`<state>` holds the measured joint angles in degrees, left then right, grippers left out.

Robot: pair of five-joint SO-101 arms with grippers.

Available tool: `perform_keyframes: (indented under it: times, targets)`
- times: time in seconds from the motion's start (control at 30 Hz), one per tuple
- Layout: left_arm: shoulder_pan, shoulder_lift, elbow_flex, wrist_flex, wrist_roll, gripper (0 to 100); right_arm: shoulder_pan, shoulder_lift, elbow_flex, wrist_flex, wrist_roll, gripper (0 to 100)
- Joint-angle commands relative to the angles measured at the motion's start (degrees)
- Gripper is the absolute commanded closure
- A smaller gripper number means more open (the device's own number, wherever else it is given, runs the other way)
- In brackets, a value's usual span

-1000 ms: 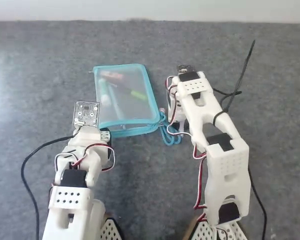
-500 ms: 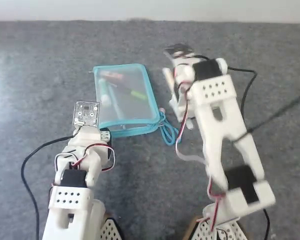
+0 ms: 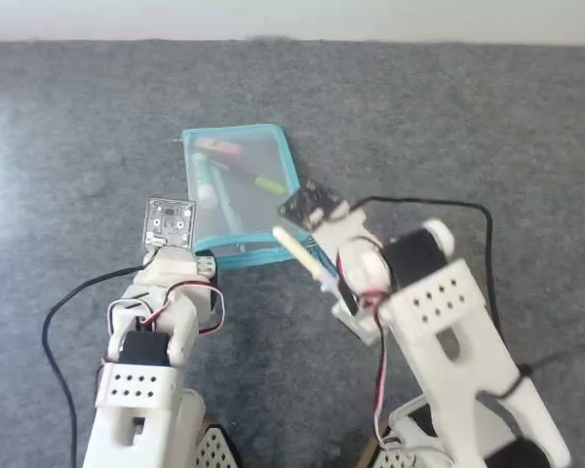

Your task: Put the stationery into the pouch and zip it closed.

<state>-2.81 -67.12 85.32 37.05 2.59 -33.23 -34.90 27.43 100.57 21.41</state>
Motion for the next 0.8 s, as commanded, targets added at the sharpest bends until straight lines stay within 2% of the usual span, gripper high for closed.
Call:
perform_keyframes:
  times: [0.0, 0.13, 0.37, 0.63, 0.77]
  targets:
    - [0.1, 0.4, 0.0, -1.7, -0.3, 99, -3.6, -4.3, 3.3, 2.2, 3.1, 99.1]
    - [0.1, 0.4, 0.0, -1.7, -0.3, 99, -7.4, -4.4, 5.1, 1.5, 3.3, 99.1]
    - [0.2, 0.4, 0.0, -1.7, -0.3, 99, -7.3, 2.7, 2.5, -4.6, -2.6, 99.1]
    - [0.2, 0.4, 0.0, -1.6, -0.3, 99, -3.1, 20.6, -17.8, -4.9, -8.7, 99.1]
    - [0.2, 0.4, 0.0, -1.6, -0.3, 99, -2.5, 28.0, -27.7, -1.7, -9.3, 99.1]
